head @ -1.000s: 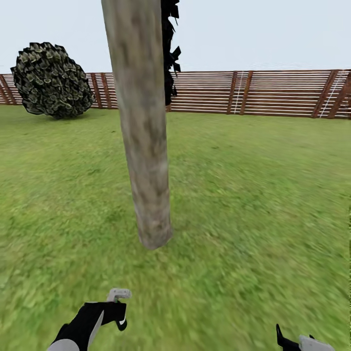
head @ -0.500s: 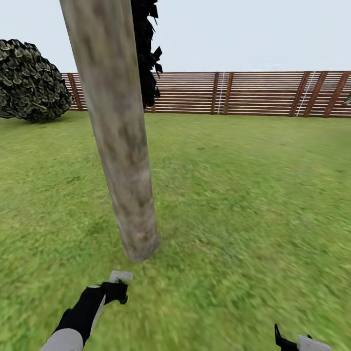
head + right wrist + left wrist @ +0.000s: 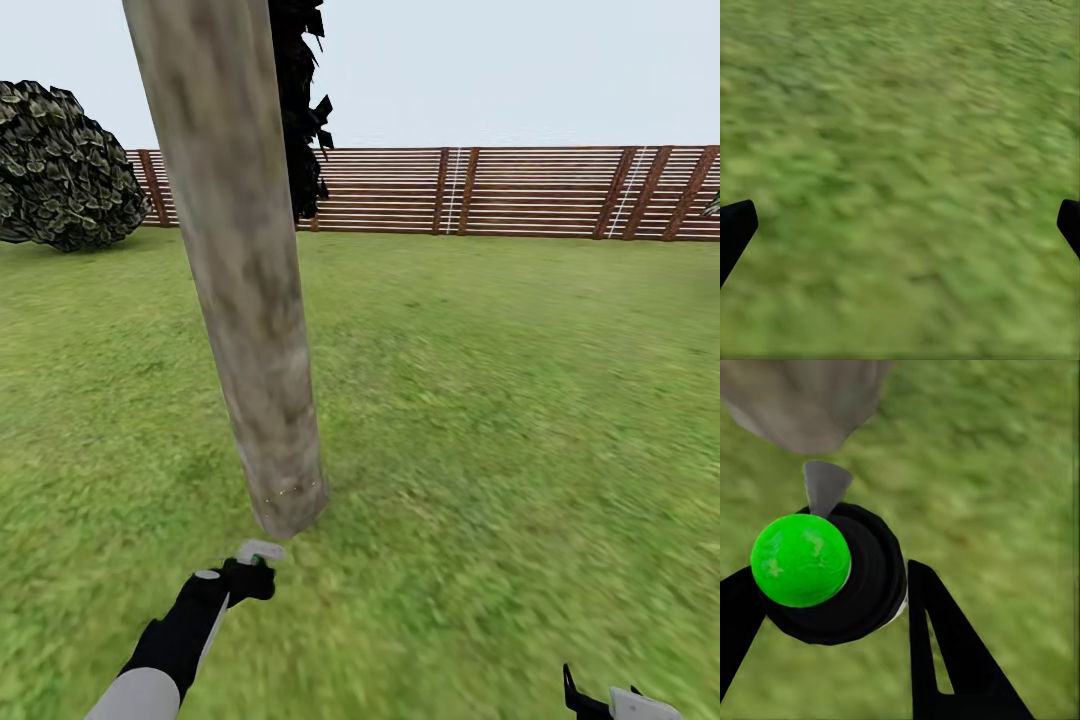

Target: In the garden, pick up the pesticide atomizer on the floor and spray pesticide onto both trees until each tree trunk is fully covered.

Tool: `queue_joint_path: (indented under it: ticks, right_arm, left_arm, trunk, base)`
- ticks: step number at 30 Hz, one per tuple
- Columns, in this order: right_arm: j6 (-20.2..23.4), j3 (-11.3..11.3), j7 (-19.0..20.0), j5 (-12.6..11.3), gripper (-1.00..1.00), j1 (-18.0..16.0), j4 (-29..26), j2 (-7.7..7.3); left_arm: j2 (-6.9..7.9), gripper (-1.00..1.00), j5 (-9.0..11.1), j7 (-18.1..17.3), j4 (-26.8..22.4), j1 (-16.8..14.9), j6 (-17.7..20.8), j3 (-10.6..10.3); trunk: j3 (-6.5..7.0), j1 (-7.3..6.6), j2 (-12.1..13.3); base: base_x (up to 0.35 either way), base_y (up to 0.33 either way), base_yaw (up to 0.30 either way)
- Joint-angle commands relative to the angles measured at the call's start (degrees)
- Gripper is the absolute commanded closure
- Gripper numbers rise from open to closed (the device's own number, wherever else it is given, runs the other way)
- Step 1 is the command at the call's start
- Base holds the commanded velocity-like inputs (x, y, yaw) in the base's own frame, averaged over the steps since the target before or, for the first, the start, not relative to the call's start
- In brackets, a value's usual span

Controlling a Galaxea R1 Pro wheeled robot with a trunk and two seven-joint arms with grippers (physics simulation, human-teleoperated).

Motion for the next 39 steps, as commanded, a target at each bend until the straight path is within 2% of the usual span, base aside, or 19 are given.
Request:
queue_joint_path:
  ticks: [1,5,11,14,16,19,20,21,22,23,24,25,30,33,35,37,39]
  right_arm:
    - [0.0,0.0,0.0,0.0,-1.00,0.0,0.0,0.00]
    - [0.0,0.0,0.0,0.0,-1.00,0.0,0.0,0.00]
    - [0.0,0.0,0.0,0.0,-1.00,0.0,0.0,0.00]
    - [0.0,0.0,0.0,0.0,-1.00,0.0,0.0,0.00]
    - [0.0,0.0,0.0,0.0,-1.00,0.0,0.0,0.00]
    - [0.0,0.0,0.0,0.0,-1.00,0.0,0.0,0.00]
    - [0.0,0.0,0.0,0.0,-1.00,0.0,0.0,0.00]
    - [0.0,0.0,0.0,0.0,-1.00,0.0,0.0,0.00]
    - [0.0,0.0,0.0,0.0,-1.00,0.0,0.0,0.00]
    - [0.0,-0.1,0.0,0.0,-1.00,0.0,0.0,0.00]
    - [0.0,-0.1,0.0,0.0,-1.00,0.0,0.0,0.00]
    - [0.0,-0.1,0.0,0.0,-1.00,0.0,0.0,0.00]
    - [0.0,-0.1,0.0,0.0,-1.00,0.0,0.0,0.00]
    - [0.0,-0.1,-0.1,-0.1,-1.00,0.0,0.1,0.00]
    - [0.0,-0.1,-0.2,-0.1,-1.00,0.0,0.1,-0.02]
    - [0.0,-0.1,-0.2,-0.1,-1.00,0.0,0.1,-0.07]
    - [0.0,-0.1,-0.2,-0.1,-1.00,0.0,0.1,-0.08]
  left_arm:
    - [-0.46,1.00,0.0,0.0,0.0,0.0,0.0,-0.4]
    - [0.01,1.00,0.2,0.1,-0.5,-0.2,0.2,-0.2]
    - [2.44,1.00,0.2,0.3,-3.9,-0.4,0.5,0.6]
    - [1.38,1.00,0.3,0.2,-6.7,-1.0,0.9,0.4]
    - [-0.45,1.00,0.2,0.2,-9.1,-2.1,1.3,0.3]
    - [-0.90,1.00,0.2,0.0,-10.1,-3.1,2.9,0.3]
    - [-0.45,1.00,0.2,0.0,-10.2,-3.4,3.6,0.5]
    - [0.67,1.00,0.2,-0.1,-10.3,-3.6,4.0,0.7]
    - [2.51,1.00,0.4,-0.4,-10.3,-3.8,4.3,0.8]
    - [3.71,1.00,0.8,-0.9,-10.2,-3.8,4.4,0.8]
    - [5.19,1.00,2.6,-2.0,-9.9,-3.7,4.4,0.6]
    - [5.43,1.00,3.6,-2.4,-10.1,-3.4,4.3,0.3]
    - [4.13,1.00,4.3,-2.6,-10.2,-3.4,4.4,-1.9]
    - [1.29,1.00,4.1,-2.7,-10.2,-4.0,4.8,-2.6]
    - [0.48,1.00,4.0,-2.7,-10.3,-4.0,5.7,-3.5]
    - [0.63,1.00,3.9,-2.8,-11.4,-5.0,9.8,-4.8]
    - [1.81,1.00,3.9,-3.0,-12.5,-6.4,13.5,-4.8]
  trunk:
    - [0.00,0.00,0.0]
    - [0.00,0.00,0.0]
    - [0.00,0.00,0.0]
    - [0.00,0.00,0.0]
    - [0.00,0.00,0.0]
    - [0.00,0.00,0.0]
    - [0.00,0.00,0.0]
    - [0.00,0.00,0.0]
    - [0.00,0.00,0.0]
    - [0.00,0.00,0.0]
    - [0.00,0.00,0.0]
    - [0.00,0.00,0.0]
    - [0.00,0.00,0.0]
    - [0.00,0.00,0.0]
    - [0.00,0.00,0.0]
    - [0.00,0.00,0.0]
    - [0.00,0.00,0.0]
  base:
    - [0.000,0.000,0.000]
    - [-0.163,0.036,0.000]
    - [-0.184,0.040,0.000]
    - [-0.012,0.002,0.000]
    - [-0.002,0.000,0.000]
    - [0.000,0.000,0.000]
    - [0.000,0.000,0.000]
    - [0.000,0.000,0.000]
    - [0.000,0.000,0.000]
    - [0.000,0.000,0.000]
    - [0.000,0.000,0.000]
    - [0.000,0.000,0.000]
    - [-0.148,0.030,0.000]
    - [-0.066,0.012,0.000]
    - [-0.019,0.003,0.000]
    - [-0.005,0.001,0.000]
    - [-0.002,0.000,0.000]
